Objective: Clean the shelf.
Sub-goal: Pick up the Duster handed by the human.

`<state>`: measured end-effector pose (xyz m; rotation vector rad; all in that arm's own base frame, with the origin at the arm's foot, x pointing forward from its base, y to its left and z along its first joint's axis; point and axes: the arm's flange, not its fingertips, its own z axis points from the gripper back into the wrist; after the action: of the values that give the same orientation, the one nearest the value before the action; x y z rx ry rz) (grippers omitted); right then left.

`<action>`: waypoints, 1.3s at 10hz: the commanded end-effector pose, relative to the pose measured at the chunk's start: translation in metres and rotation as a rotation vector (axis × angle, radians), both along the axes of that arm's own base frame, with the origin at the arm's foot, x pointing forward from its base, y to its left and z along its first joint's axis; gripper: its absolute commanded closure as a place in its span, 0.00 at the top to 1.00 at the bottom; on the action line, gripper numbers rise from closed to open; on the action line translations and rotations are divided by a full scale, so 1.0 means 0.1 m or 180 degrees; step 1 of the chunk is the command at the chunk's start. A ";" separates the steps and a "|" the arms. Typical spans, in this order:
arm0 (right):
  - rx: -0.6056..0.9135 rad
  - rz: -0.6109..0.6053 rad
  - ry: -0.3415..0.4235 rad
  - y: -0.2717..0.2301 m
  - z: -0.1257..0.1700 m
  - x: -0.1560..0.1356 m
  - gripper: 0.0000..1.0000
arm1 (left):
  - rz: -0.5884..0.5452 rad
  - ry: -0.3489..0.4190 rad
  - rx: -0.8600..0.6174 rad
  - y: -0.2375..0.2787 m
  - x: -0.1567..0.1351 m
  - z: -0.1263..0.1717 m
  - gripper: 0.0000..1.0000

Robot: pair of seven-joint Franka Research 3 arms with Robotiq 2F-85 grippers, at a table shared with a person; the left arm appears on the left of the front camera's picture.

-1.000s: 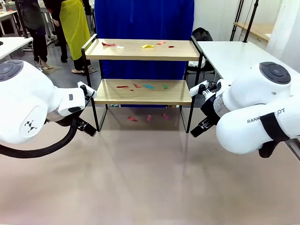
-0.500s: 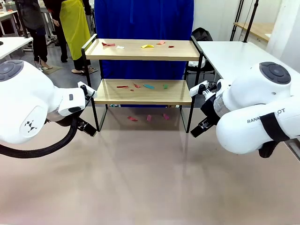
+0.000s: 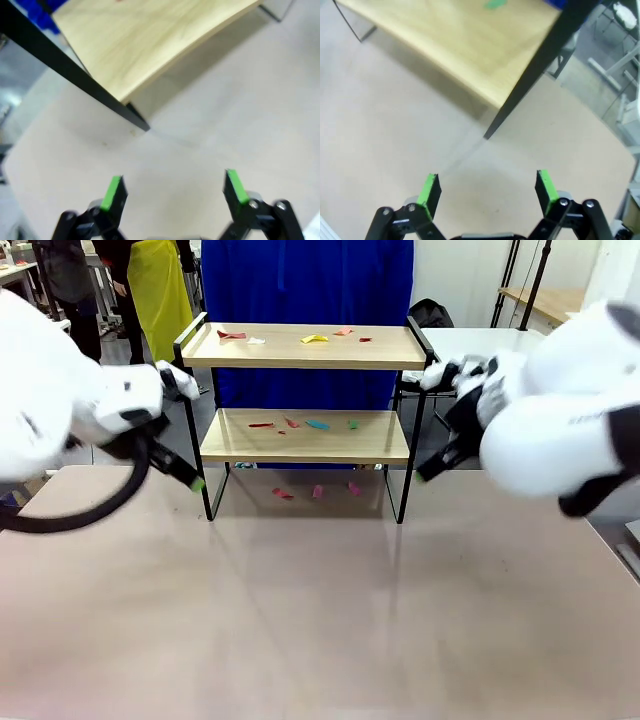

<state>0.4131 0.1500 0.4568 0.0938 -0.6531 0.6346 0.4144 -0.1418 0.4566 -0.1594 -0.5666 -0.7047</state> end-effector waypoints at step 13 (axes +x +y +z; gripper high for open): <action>0.0930 0.0943 -0.0542 -1.91 0.05 0.51 1.00 | -0.1770 -0.0125 -0.0636 1.37 0.60 0.12 1.00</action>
<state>0.4647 -0.0366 0.4582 0.4221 -0.8703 0.8118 0.4783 -0.0060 0.4689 -0.5123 -0.6460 -1.2003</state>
